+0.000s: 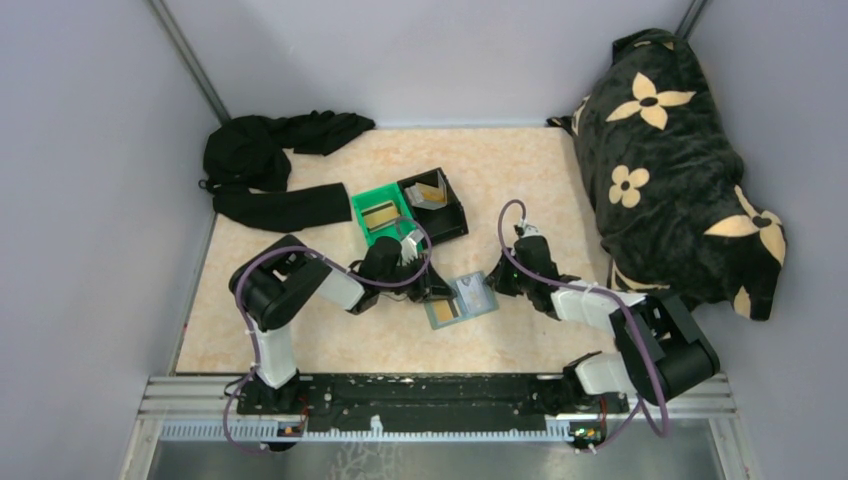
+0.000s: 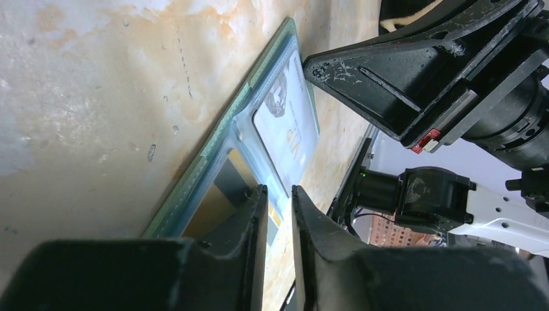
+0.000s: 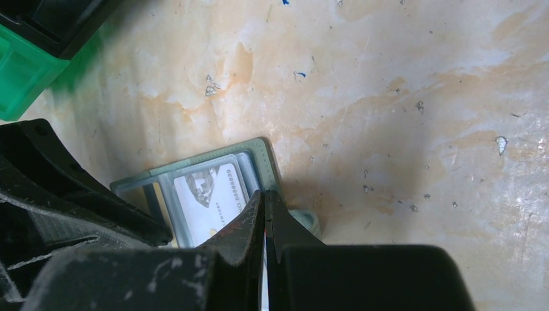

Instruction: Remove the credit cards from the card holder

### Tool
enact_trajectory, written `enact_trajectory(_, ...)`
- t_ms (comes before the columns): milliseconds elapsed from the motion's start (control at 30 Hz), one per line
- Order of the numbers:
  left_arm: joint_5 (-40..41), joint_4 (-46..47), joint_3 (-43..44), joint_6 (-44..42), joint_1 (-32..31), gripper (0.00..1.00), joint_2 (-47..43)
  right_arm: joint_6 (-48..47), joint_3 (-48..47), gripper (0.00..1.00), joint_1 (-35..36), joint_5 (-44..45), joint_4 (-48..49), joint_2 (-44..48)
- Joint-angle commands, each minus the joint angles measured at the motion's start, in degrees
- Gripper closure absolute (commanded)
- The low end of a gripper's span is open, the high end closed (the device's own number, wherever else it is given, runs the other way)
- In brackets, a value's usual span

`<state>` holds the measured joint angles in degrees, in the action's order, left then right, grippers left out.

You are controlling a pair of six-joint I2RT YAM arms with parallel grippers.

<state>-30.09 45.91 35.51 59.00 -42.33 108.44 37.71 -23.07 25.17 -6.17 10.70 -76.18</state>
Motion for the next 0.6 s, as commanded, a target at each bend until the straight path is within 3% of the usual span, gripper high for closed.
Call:
enact_trajectory(0, -1.4, -0.1, 1.1, 1.4, 0.1, 0.65, 0.6, -2.6, 0.2, 1.00, -0.3, 1.5, -6.4, 1.0)
enact_trajectory(133, -0.4, -2.9, 1.0, 1.5, 0.1, 0.62, 0.3, -3.1, -1.1, 1.00, -0.3, 4.1, -11.5, 1.5)
enact_trajectory(267, 1.5, -7.0, 2.2, -0.6, 0.1, 0.63, -0.3, -1.0, 1.7, 1.00, 0.0, 0.8, -10.3, 1.9)
enact_trajectory(567, 1.2, -9.7, 7.9, -2.2, 0.2, 0.64, 2.7, 5.8, 6.2, 1.00, 7.0, 2.5, -13.9, 10.5)
